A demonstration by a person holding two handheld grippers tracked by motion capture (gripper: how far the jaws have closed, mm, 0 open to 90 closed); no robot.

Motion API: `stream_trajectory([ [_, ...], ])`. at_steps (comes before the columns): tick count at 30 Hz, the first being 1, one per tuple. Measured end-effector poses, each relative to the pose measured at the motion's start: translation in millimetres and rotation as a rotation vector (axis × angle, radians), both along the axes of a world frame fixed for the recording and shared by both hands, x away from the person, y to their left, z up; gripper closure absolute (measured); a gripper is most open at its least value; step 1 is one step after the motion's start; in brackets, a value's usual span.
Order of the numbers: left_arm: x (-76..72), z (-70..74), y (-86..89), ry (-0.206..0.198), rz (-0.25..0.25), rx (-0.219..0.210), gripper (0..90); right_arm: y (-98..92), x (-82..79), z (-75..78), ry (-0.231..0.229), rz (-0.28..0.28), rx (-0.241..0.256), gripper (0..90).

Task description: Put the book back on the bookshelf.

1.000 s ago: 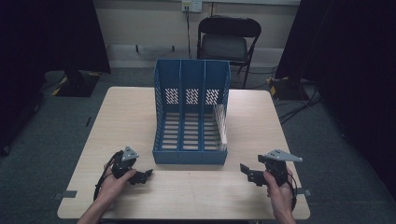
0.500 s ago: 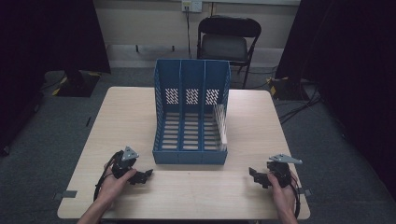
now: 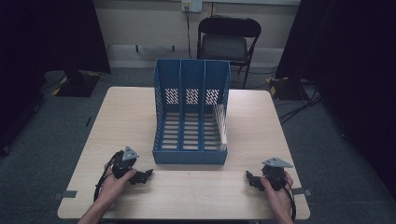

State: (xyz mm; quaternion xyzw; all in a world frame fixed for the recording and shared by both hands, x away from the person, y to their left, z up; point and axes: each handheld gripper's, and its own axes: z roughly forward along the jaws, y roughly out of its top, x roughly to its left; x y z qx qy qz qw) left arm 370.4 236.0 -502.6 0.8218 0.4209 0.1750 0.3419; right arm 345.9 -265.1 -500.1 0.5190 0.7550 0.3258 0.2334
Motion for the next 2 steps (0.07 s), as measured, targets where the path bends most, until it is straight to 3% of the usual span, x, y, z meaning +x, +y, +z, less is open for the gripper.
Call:
stream_trajectory([
  [2,0.0,0.0,0.0,0.000,0.000,0.001,0.0,0.2,-0.1,0.0,0.001,-0.003,0.001,12.2],
])
